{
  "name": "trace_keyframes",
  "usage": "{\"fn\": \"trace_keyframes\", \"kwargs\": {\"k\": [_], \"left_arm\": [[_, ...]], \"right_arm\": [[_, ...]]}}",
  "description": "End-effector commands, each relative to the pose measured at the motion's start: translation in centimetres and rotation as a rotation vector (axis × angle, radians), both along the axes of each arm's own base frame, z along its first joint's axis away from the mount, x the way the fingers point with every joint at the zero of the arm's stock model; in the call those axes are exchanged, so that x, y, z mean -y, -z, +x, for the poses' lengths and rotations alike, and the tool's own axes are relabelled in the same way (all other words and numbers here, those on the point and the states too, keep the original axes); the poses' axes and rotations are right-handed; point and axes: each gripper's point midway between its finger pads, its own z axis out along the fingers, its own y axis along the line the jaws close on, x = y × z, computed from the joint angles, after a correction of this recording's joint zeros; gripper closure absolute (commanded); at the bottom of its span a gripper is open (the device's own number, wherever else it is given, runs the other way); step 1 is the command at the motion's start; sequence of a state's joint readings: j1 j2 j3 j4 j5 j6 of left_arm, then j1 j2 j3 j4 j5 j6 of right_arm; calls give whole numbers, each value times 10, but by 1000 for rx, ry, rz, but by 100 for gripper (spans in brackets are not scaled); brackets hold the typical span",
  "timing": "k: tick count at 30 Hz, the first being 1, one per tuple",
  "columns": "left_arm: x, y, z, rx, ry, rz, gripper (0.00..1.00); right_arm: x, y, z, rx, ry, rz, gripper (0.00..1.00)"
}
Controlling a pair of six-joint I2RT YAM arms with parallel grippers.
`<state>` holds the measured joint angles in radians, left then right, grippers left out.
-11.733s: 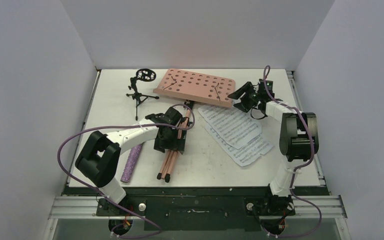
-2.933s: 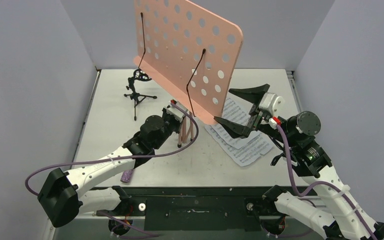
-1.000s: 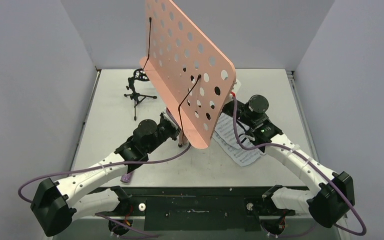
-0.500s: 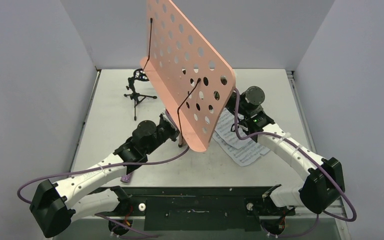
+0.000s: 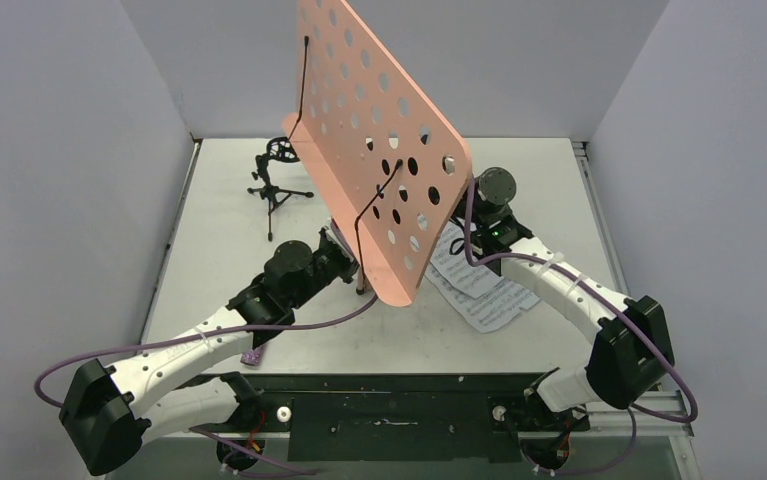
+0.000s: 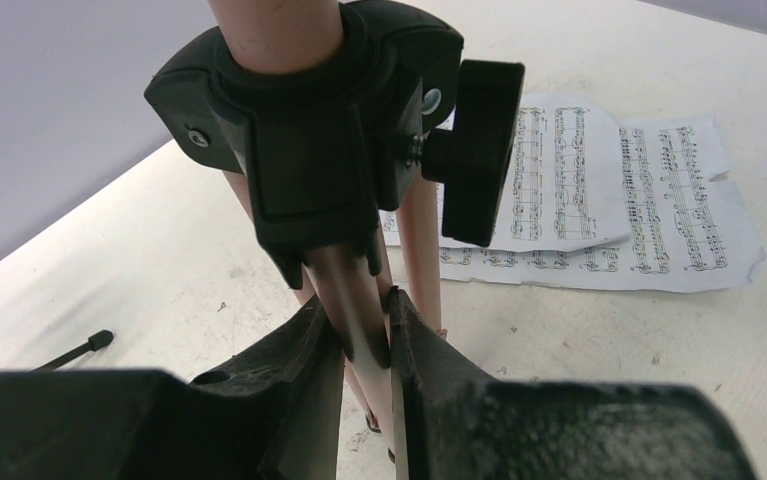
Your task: Set up the instrument practice props
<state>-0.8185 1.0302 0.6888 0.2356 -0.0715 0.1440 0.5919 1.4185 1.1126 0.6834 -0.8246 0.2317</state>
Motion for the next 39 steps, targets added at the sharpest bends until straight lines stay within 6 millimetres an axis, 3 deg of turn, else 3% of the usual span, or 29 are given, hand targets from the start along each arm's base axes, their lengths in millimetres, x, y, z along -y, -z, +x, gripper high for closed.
{"fn": "trace_keyframes", "kwargs": {"k": [1,10,13,17,39], "left_arm": [[0,2,-7,-12,27,16,100],[-2,1,-7,-12,22,14,100],[-2,-1,-7,-5,21,7,100],[-3,-5,-6,5,10,1,100],[-13,-6,-4,21,-31,6,100]], "right_arm": [[-4,-33,-13,87,-61,64,32],[-5,-33,-13,78,-64,67,48],[-5,-36,-13,77,-68,75,71],[-5,-43,-13,87,-65,88,94],[-1,-76,-12,154,-23,130,95]]}}
